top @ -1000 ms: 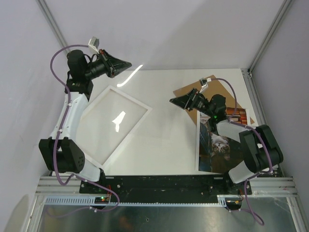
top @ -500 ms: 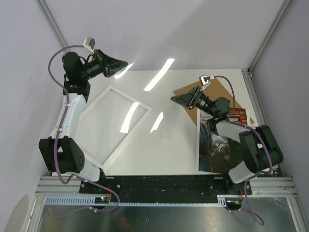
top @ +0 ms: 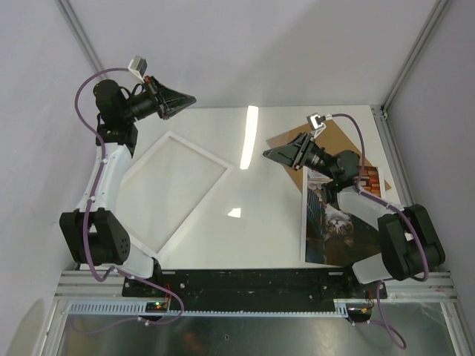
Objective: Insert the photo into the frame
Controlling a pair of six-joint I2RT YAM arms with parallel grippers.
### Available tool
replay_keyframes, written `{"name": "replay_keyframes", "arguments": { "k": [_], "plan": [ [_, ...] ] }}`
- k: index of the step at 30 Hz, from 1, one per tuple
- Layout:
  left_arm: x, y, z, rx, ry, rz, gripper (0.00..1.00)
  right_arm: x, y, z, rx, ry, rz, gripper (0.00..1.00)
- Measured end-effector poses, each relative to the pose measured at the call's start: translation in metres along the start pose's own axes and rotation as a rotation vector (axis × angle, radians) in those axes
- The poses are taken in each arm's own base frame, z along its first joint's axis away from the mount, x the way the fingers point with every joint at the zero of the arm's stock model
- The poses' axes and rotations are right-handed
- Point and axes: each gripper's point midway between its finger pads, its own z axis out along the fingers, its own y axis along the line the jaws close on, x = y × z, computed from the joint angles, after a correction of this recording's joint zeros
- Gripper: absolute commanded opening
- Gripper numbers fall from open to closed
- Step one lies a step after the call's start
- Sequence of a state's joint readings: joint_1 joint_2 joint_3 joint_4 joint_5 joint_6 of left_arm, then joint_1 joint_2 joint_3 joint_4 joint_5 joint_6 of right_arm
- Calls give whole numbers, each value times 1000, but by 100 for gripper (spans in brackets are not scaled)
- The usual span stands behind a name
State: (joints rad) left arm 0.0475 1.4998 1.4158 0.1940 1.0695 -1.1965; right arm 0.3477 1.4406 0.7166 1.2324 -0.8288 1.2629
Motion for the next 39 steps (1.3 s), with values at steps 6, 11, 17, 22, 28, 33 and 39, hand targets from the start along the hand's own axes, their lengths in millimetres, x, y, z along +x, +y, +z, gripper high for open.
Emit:
{"name": "replay_keyframes", "arguments": {
  "k": [6,11,17,22,28,33,39],
  "plan": [
    [2,-1,-1,8,13,6,0,3,4,-1,19,17,-17,41],
    [3,-2,-1,11,20,9,0,5,0,-2,44,27,-16,35],
    [5,-2,-1,15,30,17,0,7,-6,-3,70,34,-3,33],
    [6,2,-1,13,31,19,0,7,-7,-3,77,32,0,30],
    [10,9,-2,4,35,3,0,7,-8,-3,86,28,2,22],
    [10,11,-2,3,35,9,0,7,-11,-4,99,30,4,21],
    [12,12,0,5,39,10,0,7,-13,-4,107,31,9,23]
  ]
}}
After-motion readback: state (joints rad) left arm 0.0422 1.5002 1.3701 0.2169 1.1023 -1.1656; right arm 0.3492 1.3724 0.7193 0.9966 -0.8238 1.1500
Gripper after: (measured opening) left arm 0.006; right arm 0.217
